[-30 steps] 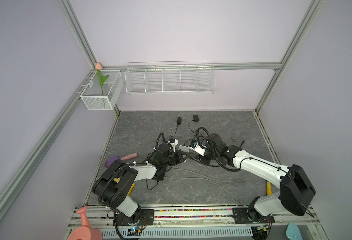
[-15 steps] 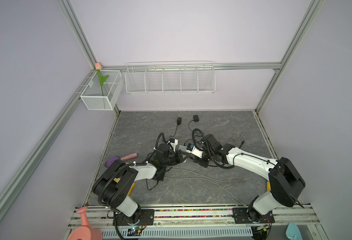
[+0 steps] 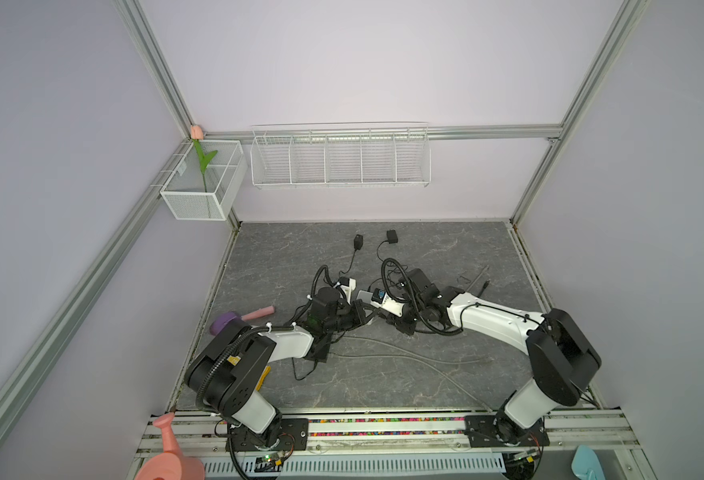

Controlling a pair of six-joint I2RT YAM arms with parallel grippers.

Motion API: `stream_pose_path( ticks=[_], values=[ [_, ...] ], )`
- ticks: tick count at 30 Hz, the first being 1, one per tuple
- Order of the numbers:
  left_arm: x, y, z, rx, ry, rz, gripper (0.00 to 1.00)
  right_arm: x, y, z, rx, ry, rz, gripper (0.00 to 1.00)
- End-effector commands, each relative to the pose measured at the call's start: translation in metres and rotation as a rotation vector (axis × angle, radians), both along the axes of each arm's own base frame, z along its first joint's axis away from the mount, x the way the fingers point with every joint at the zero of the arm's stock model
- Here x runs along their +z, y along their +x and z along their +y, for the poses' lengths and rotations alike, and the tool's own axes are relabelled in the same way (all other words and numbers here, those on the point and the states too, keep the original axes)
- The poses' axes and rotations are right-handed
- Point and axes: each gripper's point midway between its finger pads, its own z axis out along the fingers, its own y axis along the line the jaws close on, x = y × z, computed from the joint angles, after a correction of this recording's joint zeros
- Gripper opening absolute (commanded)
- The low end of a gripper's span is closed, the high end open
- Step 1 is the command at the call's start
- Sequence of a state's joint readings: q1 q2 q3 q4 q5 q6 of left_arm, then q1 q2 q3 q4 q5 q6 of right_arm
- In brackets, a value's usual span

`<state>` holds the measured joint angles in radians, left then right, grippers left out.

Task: Insert the plug into the switch port

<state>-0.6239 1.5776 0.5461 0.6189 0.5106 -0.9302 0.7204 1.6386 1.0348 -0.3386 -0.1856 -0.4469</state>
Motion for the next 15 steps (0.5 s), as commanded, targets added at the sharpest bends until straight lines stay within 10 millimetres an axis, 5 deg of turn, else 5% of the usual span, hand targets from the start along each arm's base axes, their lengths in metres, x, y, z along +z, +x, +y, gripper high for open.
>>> stream_pose_path(
  ticks=[1,8,12,15],
  values=[
    [0.012,0.001,-0.004,-0.013,-0.016,-0.037,0.00,0.005,0.006,0.009,0.014,0.036,-0.010,0.12],
    [0.005,0.000,-0.003,-0.012,-0.005,-0.023,0.02,0.009,0.006,0.010,-0.001,0.061,-0.011,0.07],
    [0.000,0.005,0.010,0.019,0.039,-0.018,0.29,0.007,0.005,0.006,-0.018,0.040,-0.006,0.07],
    [0.014,0.018,0.035,0.083,0.056,-0.041,0.35,0.003,0.002,0.001,-0.042,0.022,0.023,0.07]
  ],
)
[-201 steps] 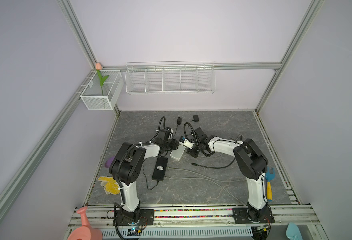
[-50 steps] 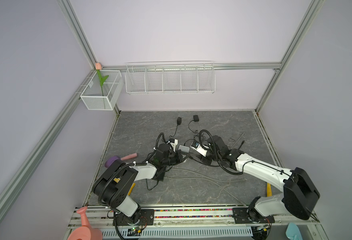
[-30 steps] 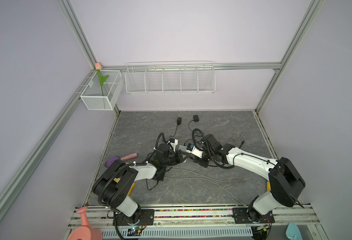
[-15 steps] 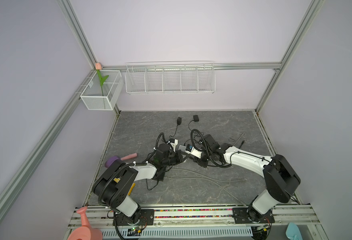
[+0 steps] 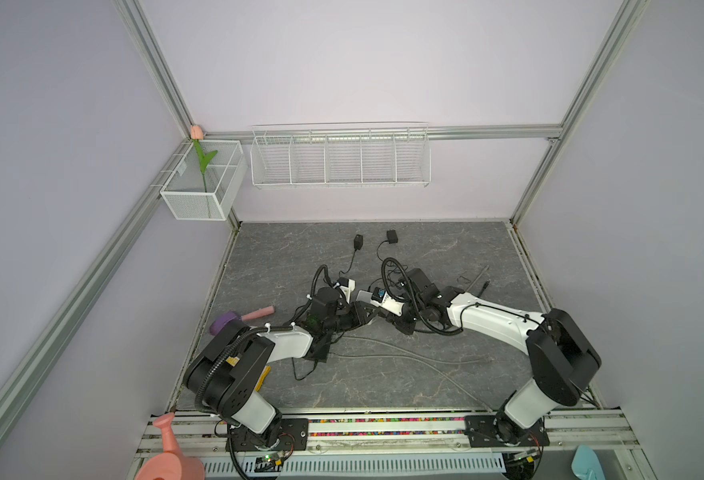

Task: Insert the plug into the switch port

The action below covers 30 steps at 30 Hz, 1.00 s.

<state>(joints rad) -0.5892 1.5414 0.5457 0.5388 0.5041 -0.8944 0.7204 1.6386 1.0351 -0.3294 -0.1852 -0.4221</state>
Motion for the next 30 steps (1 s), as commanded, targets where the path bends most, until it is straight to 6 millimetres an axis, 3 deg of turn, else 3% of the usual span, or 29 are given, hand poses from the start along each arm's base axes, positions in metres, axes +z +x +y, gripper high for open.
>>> stream_pose_path(
  ticks=[1,6,10,18,30],
  values=[
    [0.024,0.018,0.030,0.080,0.022,-0.060,0.36,0.000,-0.002,0.000,-0.023,0.008,0.032,0.07],
    [0.044,0.030,0.073,0.215,0.168,-0.125,0.41,-0.025,-0.004,-0.015,-0.074,-0.089,0.061,0.07],
    [0.030,0.034,0.090,0.268,0.248,-0.126,0.42,-0.038,0.003,-0.024,-0.123,-0.179,0.061,0.07],
    [-0.011,0.043,0.071,0.153,0.285,-0.025,0.38,-0.050,0.016,-0.020,-0.133,-0.277,0.049,0.07],
    [-0.036,0.057,0.055,0.107,0.270,-0.001,0.35,-0.065,0.017,-0.014,-0.114,-0.332,0.079,0.07]
  ],
)
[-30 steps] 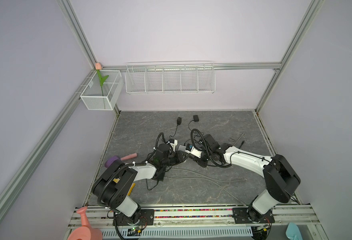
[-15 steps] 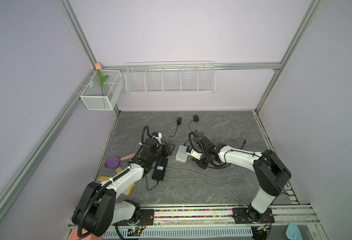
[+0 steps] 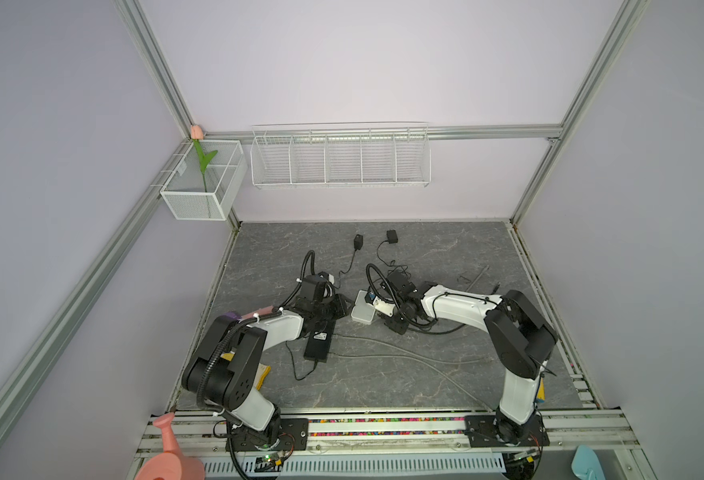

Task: Insert the plug into the switch port

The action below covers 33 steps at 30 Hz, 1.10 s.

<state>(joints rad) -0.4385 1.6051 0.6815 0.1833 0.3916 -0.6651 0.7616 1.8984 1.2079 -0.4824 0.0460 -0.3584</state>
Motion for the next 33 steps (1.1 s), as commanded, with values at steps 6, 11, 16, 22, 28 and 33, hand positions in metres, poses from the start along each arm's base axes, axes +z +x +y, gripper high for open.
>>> stream_pose_path(
  ticks=[6,11,16,22,28,33],
  values=[
    [-0.002,0.012,-0.014,-0.035,-0.056,-0.021,0.33,-0.003,-0.009,0.004,0.019,-0.041,0.033,0.07],
    [-0.007,0.011,-0.015,-0.035,-0.072,-0.012,0.32,-0.005,-0.011,0.010,0.034,-0.047,0.041,0.07],
    [-0.013,0.006,-0.017,-0.039,-0.066,-0.003,0.31,-0.004,-0.012,0.014,0.042,-0.047,0.045,0.07],
    [-0.023,-0.003,-0.023,-0.049,-0.062,0.014,0.30,-0.003,-0.013,0.017,0.050,-0.045,0.057,0.07],
    [-0.033,-0.012,-0.028,-0.057,-0.057,0.031,0.29,-0.002,-0.014,0.022,0.057,-0.029,0.070,0.07],
    [-0.039,-0.017,-0.028,-0.051,-0.060,0.043,0.29,-0.002,-0.018,0.023,0.066,-0.027,0.085,0.07]
  ],
)
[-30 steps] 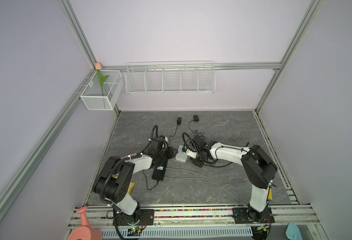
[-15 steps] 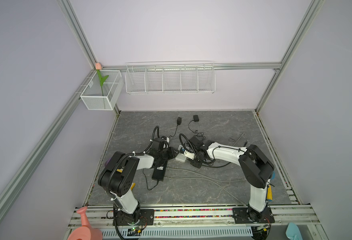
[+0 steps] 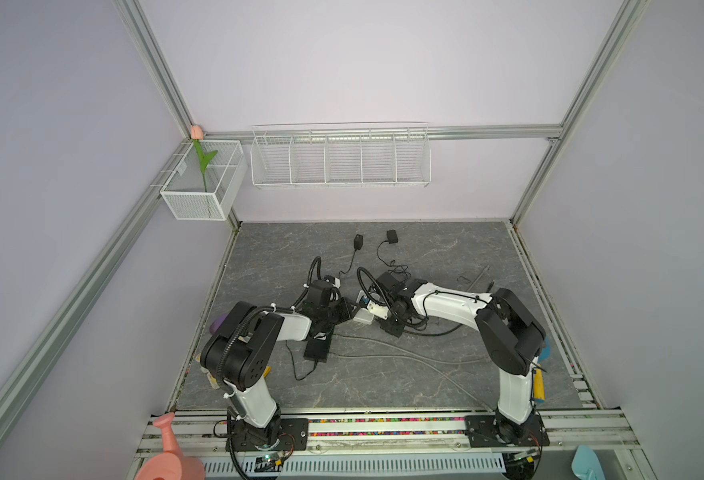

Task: Insert the plug into the switch port

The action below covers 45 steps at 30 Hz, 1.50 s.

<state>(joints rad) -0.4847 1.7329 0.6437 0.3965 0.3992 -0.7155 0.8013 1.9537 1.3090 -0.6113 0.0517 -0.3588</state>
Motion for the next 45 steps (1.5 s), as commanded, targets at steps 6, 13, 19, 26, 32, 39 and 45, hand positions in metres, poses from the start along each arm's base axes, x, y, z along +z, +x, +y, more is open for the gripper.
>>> stream_pose_path(
  ticks=[6,13,19,26,32,39,45],
  values=[
    [-0.014,-0.018,-0.005,-0.028,-0.008,0.050,0.28,-0.001,-0.005,0.010,0.028,0.028,0.022,0.07],
    [-0.019,-0.025,-0.008,-0.042,0.001,0.060,0.29,0.003,0.001,0.017,0.024,0.060,0.003,0.07],
    [-0.028,-0.034,-0.012,-0.057,0.011,0.074,0.28,0.014,0.009,0.029,0.020,0.132,-0.041,0.07],
    [-0.030,-0.041,-0.015,-0.067,0.004,0.082,0.28,0.025,0.022,0.039,0.005,0.202,-0.083,0.07],
    [-0.027,-0.049,-0.021,-0.082,0.012,0.075,0.28,0.031,0.029,0.048,-0.024,0.242,-0.094,0.07],
    [-0.031,-0.056,-0.027,-0.096,0.015,0.082,0.27,0.040,0.032,0.058,-0.038,0.307,-0.107,0.07],
    [-0.033,-0.060,-0.030,-0.103,0.000,0.088,0.26,0.045,0.033,0.065,-0.029,0.353,-0.115,0.07]
  ],
)
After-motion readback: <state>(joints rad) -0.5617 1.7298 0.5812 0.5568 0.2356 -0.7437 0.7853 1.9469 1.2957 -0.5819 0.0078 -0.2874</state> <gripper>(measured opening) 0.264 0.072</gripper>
